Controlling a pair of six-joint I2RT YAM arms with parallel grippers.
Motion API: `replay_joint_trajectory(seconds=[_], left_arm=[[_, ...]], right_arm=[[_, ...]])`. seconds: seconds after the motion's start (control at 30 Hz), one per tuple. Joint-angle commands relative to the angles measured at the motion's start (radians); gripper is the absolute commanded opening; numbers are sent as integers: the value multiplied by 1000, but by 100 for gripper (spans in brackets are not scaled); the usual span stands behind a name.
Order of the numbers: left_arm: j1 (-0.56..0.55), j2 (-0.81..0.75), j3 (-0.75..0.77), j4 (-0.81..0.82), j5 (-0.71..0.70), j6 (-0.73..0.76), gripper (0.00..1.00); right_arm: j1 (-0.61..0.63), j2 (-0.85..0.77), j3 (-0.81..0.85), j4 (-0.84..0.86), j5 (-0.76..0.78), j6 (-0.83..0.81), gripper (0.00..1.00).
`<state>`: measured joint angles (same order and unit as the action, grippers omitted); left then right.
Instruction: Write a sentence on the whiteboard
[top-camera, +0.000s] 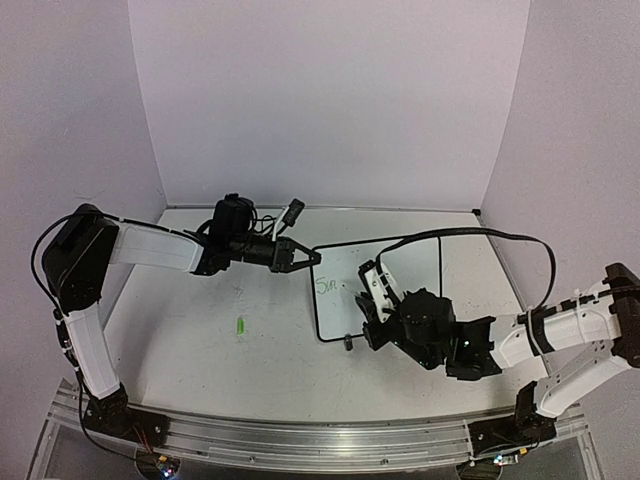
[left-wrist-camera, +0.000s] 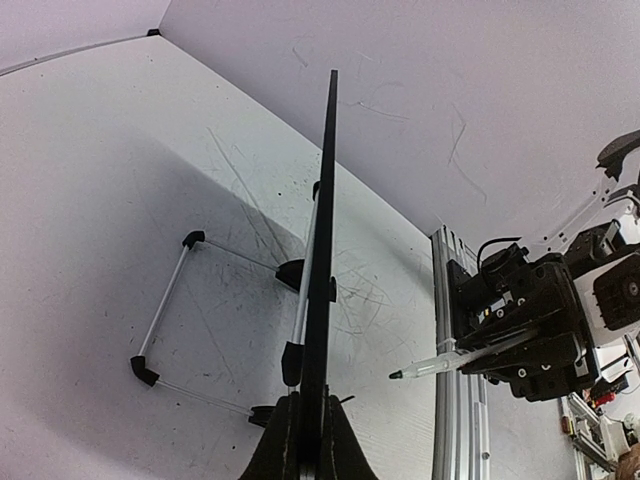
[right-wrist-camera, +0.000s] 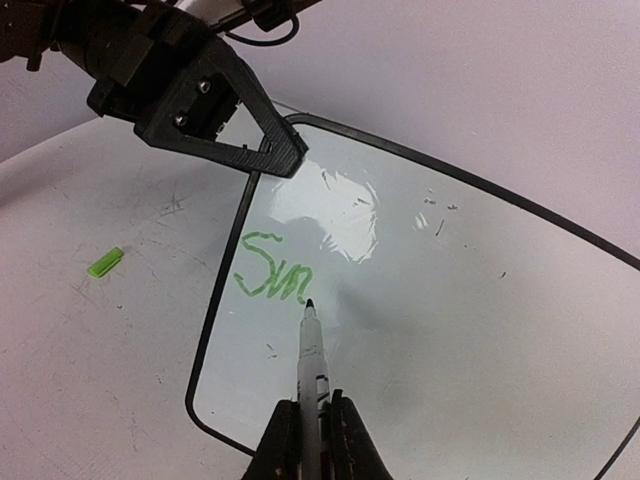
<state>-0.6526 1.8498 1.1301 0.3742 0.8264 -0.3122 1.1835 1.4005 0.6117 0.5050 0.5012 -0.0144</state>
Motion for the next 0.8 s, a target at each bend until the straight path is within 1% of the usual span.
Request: replay_joint_trajectory(seconds=[0.0,0.2,0.4,0.63,0.77], left_arm=[[-8,-52,-14,-19,-5,0,0],[-9,-51,-13,-21,-7,1,0],[-10,-46,-12,-22,-7,1,0],[-12,-45,-10,-23,-6,1,0],[-13,-47,-10,-24,-6,1,0]], right_arm=[[-14,7,30,8,16,44,0],[-53,-17,20,4,-52,46,0],[-59,14,53,-2,-31,33,0],[-60,66,84,13,-48,23,0],[-60,93,115,23,-30,-12,0]])
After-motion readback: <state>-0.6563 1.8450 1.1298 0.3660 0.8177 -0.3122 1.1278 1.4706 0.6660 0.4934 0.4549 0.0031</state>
